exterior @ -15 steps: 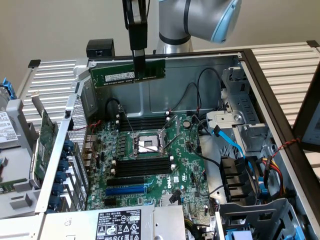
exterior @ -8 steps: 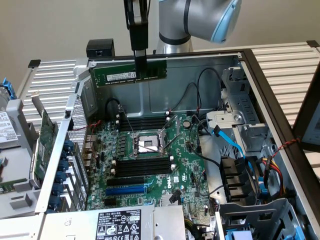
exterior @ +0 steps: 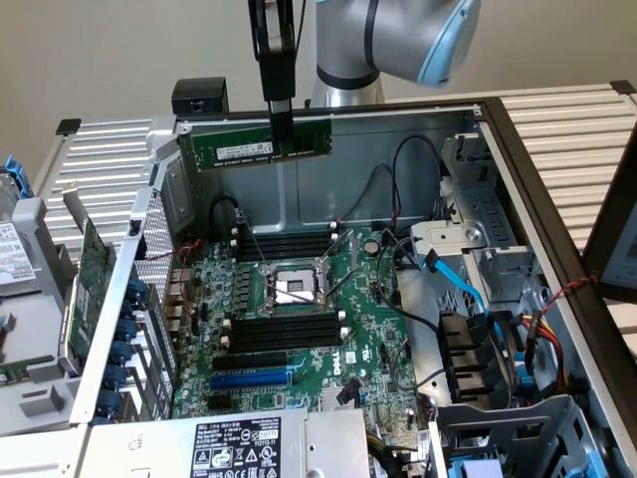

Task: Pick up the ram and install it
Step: 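Pick up the ram and move it above insertion slot, then insert the ram into the slot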

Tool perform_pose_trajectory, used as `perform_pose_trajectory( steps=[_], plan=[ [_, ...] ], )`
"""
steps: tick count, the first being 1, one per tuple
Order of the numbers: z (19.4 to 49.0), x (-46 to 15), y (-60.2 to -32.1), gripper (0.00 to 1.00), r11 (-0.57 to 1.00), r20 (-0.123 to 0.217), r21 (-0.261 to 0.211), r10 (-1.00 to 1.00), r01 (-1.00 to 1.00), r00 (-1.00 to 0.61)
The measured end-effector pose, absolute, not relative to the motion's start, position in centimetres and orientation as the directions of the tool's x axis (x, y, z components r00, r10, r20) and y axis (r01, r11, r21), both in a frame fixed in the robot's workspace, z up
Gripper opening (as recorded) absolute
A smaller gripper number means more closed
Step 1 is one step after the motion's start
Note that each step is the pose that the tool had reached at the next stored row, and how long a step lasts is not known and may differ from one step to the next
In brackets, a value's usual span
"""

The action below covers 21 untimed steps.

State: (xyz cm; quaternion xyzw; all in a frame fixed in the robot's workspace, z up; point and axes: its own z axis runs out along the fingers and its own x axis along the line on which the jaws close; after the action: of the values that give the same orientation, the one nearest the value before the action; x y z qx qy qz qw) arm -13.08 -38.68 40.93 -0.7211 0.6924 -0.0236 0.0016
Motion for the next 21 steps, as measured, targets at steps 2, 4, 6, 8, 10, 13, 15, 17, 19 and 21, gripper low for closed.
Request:
perform_pose_trajectory(
  steps=[2, 4, 6, 8, 10, 13, 15, 17, 19, 21],
  plan=[
    [40.87, -13.11, -38.50, 0.13, -0.038, 0.031, -0.037, -0.999, -0.999, 0.037],
    [40.87, -13.12, -38.48, 0.13, -0.037, 0.031, -0.037, -0.999, -0.999, 0.035],
    [40.87, -13.12, -38.48, 0.13, -0.037, 0.031, -0.037, -0.999, -0.999, 0.035],
    [40.87, -13.12, -38.48, 0.13, -0.037, 0.031, -0.037, -0.999, -0.999, 0.035],
    [40.87, -13.12, -38.48, 0.13, -0.036, 0.031, -0.037, -0.999, -0.999, 0.035],
    [40.87, -13.12, -38.48, 0.13, -0.036, 0.031, -0.037, -0.999, -0.999, 0.035],
    [40.87, -13.12, -38.48, 0.13, -0.037, 0.031, -0.037, -0.999, -0.999, 0.035],
    [40.83, -13.11, -38.47, 0.13, -0.036, 0.031, -0.037, -0.999, -0.999, 0.035],
    [40.72, -13.12, -38.47, 0.13, -0.037, 0.032, -0.037, -0.999, -0.999, 0.035],
    [40.45, -13.12, -38.47, 0.13, -0.037, 0.033, -0.037, -0.999, -0.999, 0.035]
  ],
)
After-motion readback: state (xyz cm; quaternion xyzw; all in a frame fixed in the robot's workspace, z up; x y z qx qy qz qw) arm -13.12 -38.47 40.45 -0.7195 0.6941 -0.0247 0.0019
